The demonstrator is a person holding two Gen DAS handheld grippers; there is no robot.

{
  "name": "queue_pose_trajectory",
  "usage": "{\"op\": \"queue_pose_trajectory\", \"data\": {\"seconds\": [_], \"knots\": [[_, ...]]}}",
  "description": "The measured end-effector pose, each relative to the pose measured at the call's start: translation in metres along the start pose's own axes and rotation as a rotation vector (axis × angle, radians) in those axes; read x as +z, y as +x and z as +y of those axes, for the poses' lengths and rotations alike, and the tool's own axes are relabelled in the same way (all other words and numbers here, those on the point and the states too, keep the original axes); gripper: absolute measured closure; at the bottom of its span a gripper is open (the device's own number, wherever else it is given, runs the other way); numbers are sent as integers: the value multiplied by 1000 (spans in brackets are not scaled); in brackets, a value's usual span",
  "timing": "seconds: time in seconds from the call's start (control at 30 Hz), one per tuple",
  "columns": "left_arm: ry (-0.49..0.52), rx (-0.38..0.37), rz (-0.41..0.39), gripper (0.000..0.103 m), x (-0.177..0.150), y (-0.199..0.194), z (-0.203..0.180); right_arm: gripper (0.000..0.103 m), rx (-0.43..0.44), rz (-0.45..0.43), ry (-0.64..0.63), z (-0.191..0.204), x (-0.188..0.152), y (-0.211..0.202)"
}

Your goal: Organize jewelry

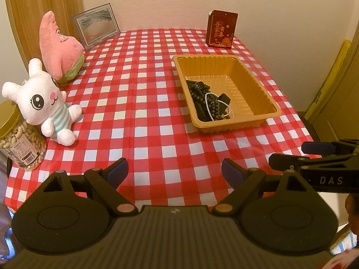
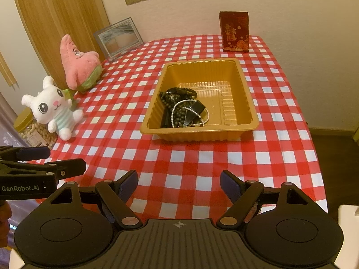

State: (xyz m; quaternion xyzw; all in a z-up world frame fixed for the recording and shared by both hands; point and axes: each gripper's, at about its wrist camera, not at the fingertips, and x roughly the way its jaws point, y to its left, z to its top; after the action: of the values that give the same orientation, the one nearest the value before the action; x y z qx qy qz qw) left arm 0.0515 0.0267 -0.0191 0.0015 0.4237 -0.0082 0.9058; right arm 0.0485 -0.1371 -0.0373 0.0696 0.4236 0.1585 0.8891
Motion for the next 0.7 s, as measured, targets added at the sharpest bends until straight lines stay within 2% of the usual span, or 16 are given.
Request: {"op": "queue_pose_trajectory", "data": {"seconds": [0.7], "knots": [[1, -3, 1, 14, 2, 2, 1, 23, 0, 2, 1, 0, 2, 3]]}}
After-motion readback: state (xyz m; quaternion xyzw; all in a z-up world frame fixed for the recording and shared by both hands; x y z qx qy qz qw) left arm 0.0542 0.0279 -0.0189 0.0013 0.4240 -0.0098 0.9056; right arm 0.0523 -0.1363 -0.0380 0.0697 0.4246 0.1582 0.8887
